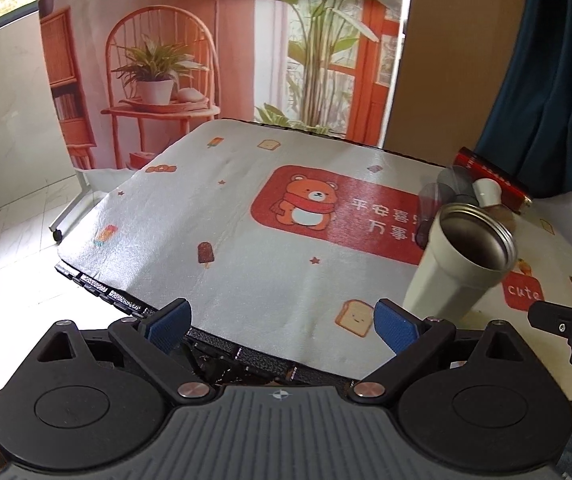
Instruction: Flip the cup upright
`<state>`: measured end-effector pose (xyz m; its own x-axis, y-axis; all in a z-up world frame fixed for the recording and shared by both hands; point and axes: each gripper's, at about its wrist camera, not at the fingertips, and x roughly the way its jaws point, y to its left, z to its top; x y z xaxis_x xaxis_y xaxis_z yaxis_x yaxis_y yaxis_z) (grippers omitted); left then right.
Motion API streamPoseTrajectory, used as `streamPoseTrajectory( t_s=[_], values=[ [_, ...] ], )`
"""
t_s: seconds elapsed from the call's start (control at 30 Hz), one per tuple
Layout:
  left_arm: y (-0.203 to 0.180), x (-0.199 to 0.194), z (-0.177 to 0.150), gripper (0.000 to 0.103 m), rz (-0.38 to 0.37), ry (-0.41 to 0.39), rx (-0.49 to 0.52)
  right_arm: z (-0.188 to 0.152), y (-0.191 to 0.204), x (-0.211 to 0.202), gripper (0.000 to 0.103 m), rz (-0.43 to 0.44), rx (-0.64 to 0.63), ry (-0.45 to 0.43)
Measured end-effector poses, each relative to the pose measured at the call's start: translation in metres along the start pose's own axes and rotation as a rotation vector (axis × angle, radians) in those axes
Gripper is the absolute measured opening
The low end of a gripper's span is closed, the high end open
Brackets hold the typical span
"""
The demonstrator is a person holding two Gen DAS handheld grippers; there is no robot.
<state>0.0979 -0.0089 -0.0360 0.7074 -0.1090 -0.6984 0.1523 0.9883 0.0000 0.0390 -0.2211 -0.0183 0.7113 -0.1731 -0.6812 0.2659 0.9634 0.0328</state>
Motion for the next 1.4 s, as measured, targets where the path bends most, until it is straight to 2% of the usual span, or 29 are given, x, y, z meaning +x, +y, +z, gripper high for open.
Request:
streamPoseTrajectory(
  t_s=[0.33,0.7,0.83,1.03,1.4],
  values=[
    [-0.007,-0.04,-0.013,0.099,-0.003,-0.027,0.059,-0.018,-0.009,-0.036,0.103,-0.023,0.07,0.012],
    [-0.014,-0.078,-0.033,0.099,0.039,-0.074,0.085,-0.038,-0.005,-0.076,0.103,-0.033,0.064,-0.035],
    [-0.02,-0.085,-0.037,0.103,0.05,-0.095,0.102,-0.046,-0.006,-0.083,0.103,-0.041,0.066,-0.041],
    [-0.028,-0.09,-0.041,0.103,0.053,-0.115,0.123,-0.056,-0.009,-0.081,0.103,-0.043,0.076,-0.026],
    [-0.024,-0.089,-0.045,0.103,0.05,-0.089,0.102,-0.06,-0.015,-0.076,0.103,-0.064,0.092,-0.026]
  ],
)
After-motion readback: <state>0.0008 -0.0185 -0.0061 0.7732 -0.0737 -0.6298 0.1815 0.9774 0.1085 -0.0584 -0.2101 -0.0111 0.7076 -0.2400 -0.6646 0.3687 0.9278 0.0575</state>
